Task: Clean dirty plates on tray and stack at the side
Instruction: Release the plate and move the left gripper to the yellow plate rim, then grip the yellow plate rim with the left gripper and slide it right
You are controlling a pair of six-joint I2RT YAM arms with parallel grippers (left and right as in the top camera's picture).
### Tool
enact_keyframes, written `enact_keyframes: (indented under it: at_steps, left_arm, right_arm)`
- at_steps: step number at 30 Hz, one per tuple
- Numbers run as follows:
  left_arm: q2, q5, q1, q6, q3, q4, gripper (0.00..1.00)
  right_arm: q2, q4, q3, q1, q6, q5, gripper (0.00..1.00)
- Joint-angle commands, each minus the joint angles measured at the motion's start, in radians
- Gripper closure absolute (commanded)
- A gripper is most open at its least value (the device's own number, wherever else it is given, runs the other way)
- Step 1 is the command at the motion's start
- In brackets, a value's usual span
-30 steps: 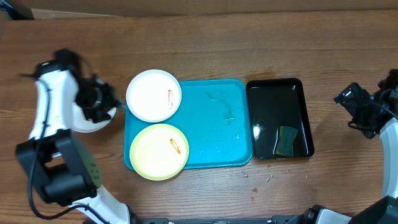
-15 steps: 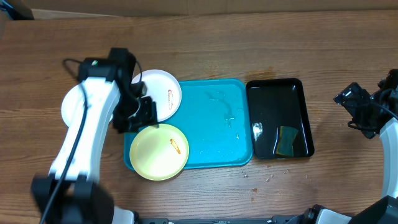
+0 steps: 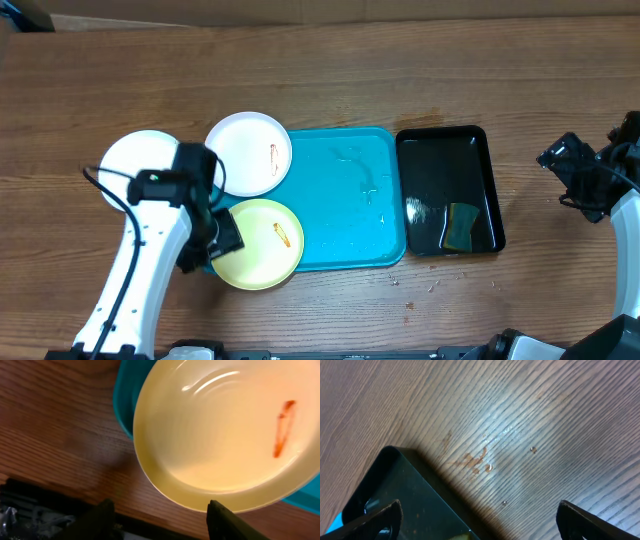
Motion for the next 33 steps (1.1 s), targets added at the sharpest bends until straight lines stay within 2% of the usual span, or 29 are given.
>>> enact_keyframes:
  at_steps: [1,4,7,11,14,25,30,33]
  left_arm:
    - [0.012,-0.017,0.006,-0.047,-0.086,0.06,0.38]
    - [0.013,-0.014,0.006,-0.071,-0.142,0.125,0.39]
    - [0.013,0.012,0.005,-0.043,-0.178,0.198,0.43]
    - [0.013,0.177,0.004,0.023,-0.211,0.286,0.45]
    - [0.013,0.255,0.0,0.027,-0.233,0.328,0.44]
    - [0.013,0.356,-0.134,0.027,-0.251,0.434,0.45]
    - [0.012,0.323,-0.154,0.053,-0.152,0.377,0.45]
    - [0.012,0.161,-0.144,0.051,-0.033,0.235,0.45]
  right_arm:
    - [-0.007,0.005,0.019,-0.003,0.005,0.009,0.0]
    - [-0.007,0.005,0.019,-0.003,0.005,0.009,0.0]
    - [-0.007,0.005,0.019,-0.003,0.005,0.009,0.0]
    - [-0.007,0.005,0.019,-0.003,0.005,0.009,0.0]
    - [-0.007,0.005,0.019,-0.003,0.005,0.01,0.0]
    - [-0.007,0.005,0.019,-0.003,0.005,0.01,0.0]
    - [-0.007,0.005,0.019,-0.003,0.005,0.01,0.0]
    - [-0.007,0.005,0.019,-0.003,0.005,0.009,0.0]
